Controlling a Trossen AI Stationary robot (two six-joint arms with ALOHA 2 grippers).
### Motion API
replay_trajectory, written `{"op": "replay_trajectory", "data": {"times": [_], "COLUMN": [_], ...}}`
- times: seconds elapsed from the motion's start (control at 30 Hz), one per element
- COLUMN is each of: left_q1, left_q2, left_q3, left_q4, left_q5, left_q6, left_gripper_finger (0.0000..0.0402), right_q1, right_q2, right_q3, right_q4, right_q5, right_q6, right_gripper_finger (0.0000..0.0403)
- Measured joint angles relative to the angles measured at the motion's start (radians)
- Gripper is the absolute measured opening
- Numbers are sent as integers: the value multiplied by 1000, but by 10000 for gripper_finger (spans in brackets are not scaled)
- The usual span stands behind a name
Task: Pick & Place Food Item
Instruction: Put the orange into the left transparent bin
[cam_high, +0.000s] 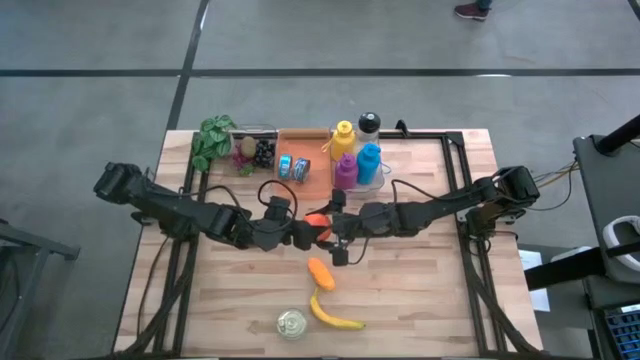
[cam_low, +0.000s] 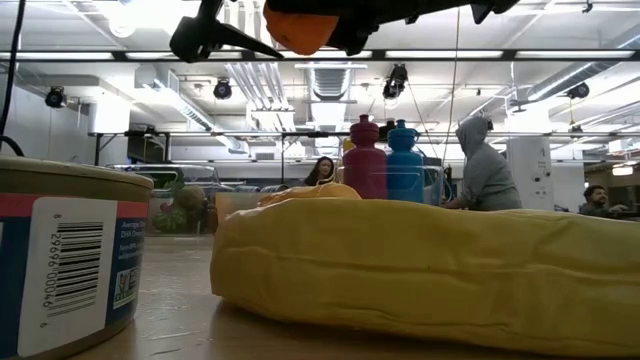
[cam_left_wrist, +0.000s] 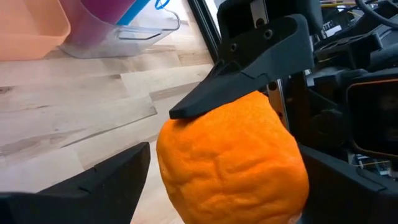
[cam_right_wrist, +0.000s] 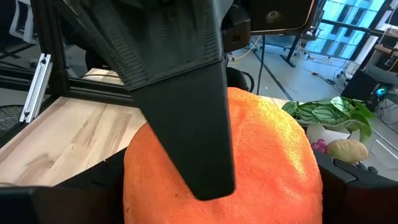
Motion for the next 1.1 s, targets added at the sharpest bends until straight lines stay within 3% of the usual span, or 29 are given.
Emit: {"op": "replay_trajectory", "data": {"times": [0.27,0.53,1.1], "left_q1": [12,13,13], "left_q2": [0,0,0], "left_q3": [0,0,0], "left_q4": [4,8,0], "left_q5": [0,0,1], "left_q6": [41,38,44], "left_gripper_finger": [345,238,237], "right_q1": [-1,-1,0], "right_q2": [0,0,-1], "right_q3": [0,0,0], "right_q4": [0,-1,4], "right_q5": [0,4,-7], "right_q6": [0,-3,40], "right_gripper_finger": [295,295,365]}}
